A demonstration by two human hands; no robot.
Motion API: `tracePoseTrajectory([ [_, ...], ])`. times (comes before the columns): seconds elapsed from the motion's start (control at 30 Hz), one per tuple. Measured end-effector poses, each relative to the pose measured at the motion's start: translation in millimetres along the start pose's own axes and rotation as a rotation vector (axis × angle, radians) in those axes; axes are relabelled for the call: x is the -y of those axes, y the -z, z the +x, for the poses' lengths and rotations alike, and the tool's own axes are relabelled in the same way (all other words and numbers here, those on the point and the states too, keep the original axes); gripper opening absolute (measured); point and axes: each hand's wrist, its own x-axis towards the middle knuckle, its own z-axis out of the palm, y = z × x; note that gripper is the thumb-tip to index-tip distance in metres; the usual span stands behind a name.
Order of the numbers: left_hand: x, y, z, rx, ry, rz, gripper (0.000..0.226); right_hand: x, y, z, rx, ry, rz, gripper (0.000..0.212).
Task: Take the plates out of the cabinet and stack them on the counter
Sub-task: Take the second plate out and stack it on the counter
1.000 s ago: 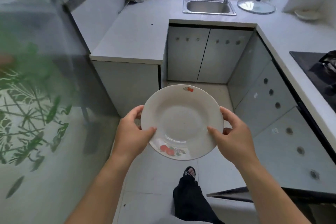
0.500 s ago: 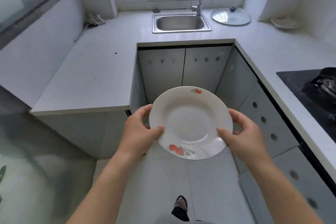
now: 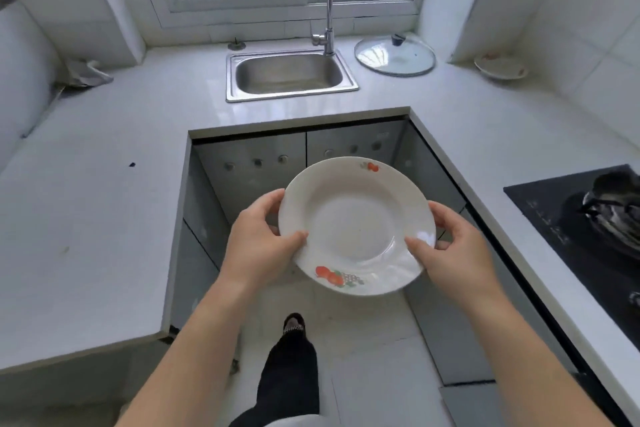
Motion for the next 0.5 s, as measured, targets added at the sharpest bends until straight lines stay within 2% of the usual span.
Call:
tracePoseTrajectory([
  [0.23,-29,-32,167,0.130,-0.091,0.076,0.059,26,-11,131,-0.149,-0.020,-0.022,0.060],
  [0.4,-68,-67,277,0.251,-0.184,0.097,0.059,50,-1,212,-0.289,-0.017,-0.057,0.042],
  [0.5,-81,-98,320,0.332,-0.211,0.099,0.060,49,10,246,-0.359,-0.054,-0.072,0.047],
])
